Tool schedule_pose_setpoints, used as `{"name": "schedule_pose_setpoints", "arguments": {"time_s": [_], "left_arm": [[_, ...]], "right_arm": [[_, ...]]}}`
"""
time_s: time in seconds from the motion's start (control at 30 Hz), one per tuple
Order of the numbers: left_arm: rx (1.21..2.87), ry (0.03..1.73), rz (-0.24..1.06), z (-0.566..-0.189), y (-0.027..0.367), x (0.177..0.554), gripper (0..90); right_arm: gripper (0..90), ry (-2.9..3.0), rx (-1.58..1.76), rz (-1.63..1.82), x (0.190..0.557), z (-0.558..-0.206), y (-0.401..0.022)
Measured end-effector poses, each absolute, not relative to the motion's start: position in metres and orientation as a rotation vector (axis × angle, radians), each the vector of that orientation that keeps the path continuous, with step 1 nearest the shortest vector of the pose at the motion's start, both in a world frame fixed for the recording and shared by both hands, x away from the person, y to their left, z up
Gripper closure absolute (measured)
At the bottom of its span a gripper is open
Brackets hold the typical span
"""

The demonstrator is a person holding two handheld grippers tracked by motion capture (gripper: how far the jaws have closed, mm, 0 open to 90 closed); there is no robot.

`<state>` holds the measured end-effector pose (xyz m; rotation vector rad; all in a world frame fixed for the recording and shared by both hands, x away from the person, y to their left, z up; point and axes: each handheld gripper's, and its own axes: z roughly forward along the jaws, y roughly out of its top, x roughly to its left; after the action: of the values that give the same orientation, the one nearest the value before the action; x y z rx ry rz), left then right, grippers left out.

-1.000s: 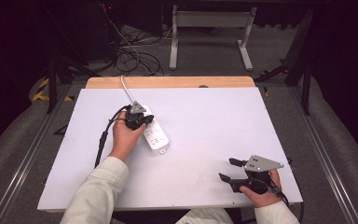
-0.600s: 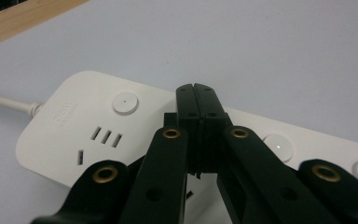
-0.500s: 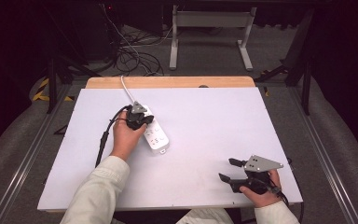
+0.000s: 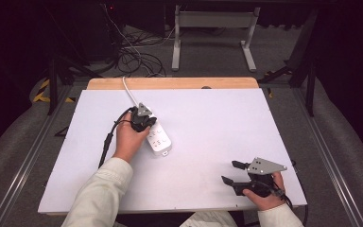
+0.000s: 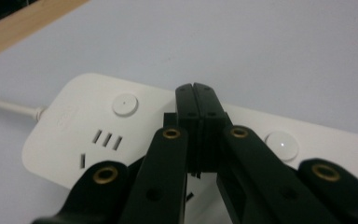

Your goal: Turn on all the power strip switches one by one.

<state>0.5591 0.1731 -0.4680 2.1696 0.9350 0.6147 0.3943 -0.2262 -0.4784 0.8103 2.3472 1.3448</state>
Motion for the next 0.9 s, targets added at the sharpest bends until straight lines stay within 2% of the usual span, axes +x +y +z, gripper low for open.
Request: {"name": "schedule_pose_setpoints", "arguments": {"time_s": [0.07, 0.2, 0.27, 0.33, 0.6, 0.9], "left_arm": [[2.213, 0.925, 0.647, -0.466, 0.168, 0.559, 90.0], [2.200, 0.941, 0.624, -0.463, 0.170, 0.559, 90.0], [2.132, 0.970, 0.541, -0.457, 0.173, 0.558, 90.0], [2.075, 0.952, 0.510, -0.451, 0.173, 0.558, 90.0], [2.079, 0.896, 0.573, -0.425, 0.171, 0.558, 90.0], [2.067, 0.936, 0.588, -0.429, 0.183, 0.567, 90.0]], "right_arm": [[31.8, 2.349, 0.811, 1.343, 0.394, -0.479, -0.226], [31.8, 2.345, 0.808, 1.349, 0.394, -0.478, -0.227], [31.8, 2.341, 0.812, 1.353, 0.394, -0.478, -0.228], [31.8, 2.343, 0.818, 1.351, 0.395, -0.479, -0.228], [31.8, 2.343, 0.819, 1.347, 0.396, -0.479, -0.227], [31.8, 2.344, 0.819, 1.350, 0.396, -0.479, -0.227]]}}
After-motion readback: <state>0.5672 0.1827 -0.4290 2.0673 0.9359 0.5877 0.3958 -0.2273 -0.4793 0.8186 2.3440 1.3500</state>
